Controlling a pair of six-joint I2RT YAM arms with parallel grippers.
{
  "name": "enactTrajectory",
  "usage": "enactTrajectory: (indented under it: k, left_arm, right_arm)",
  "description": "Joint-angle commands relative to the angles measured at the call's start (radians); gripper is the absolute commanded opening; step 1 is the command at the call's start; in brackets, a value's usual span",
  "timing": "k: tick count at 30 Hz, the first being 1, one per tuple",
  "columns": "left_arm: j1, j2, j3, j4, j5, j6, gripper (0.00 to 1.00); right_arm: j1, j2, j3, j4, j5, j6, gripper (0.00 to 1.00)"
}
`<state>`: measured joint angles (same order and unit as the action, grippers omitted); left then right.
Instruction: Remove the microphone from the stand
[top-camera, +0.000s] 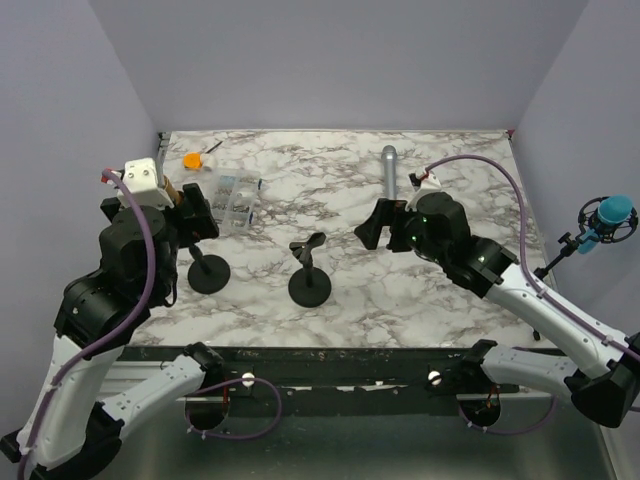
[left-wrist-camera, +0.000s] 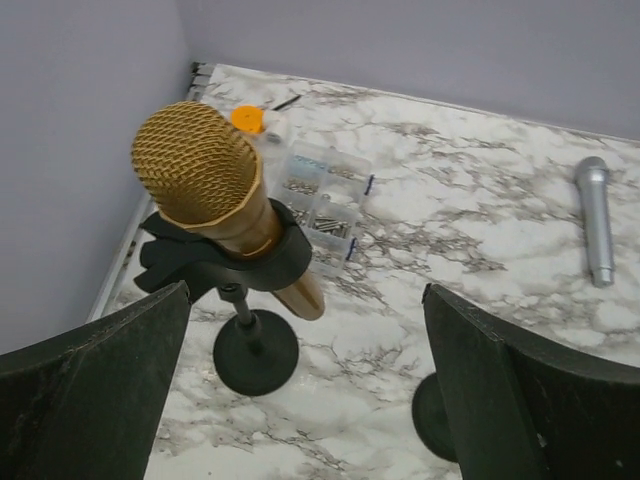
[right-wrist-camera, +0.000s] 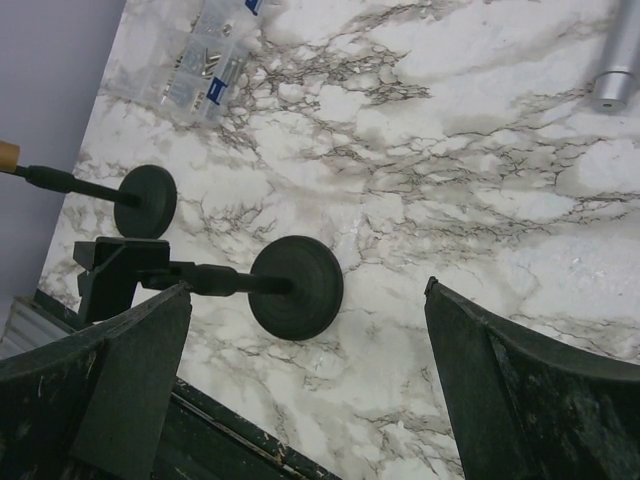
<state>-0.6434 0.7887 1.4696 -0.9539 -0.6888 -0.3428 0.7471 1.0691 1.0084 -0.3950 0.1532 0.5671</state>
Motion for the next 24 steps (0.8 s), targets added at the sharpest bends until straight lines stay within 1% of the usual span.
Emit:
enactTrajectory:
  k: [1,3,8,10,16,21,24]
  left_arm:
    - [0.137,0.011,-0.053,0.095,-0.058,-0.062,0.99]
    - [0.174,0.016,-0.079,0.143,-0.072,-0.086,0.98]
    - [0.204,-0.013,-0.182,0.339,-0.065,-0.035,0.99]
    - [0.225,-0.018,-0.211,0.375,-0.070,-0.037,0.98]
    - [0.296,-0.008,-0.256,0.427,-0.100,-0.072,0.89]
    - [0.349,0.014,-0.284,0.471,-0.081,-0.081,0.83]
    - [0.374,0.028,-0.288,0.467,-0.053,-0.093,0.81]
  right_arm:
    - [0.007,-0.024,-0.005,-0.021,0.025,0.002,1.00]
    - [0.008,-0.030,-0.003,-0.029,0.027,0.002,1.00]
    - [0.007,-0.051,-0.009,-0.036,0.034,0.005,1.00]
    - [0.008,-0.053,-0.012,-0.038,0.035,0.007,1.00]
    - [0.007,-0.052,-0.021,-0.037,0.033,0.013,1.00]
    - [0.007,-0.043,-0.014,-0.038,0.026,0.016,1.00]
    - [0.007,-0.046,-0.014,-0.038,0.026,0.017,1.00]
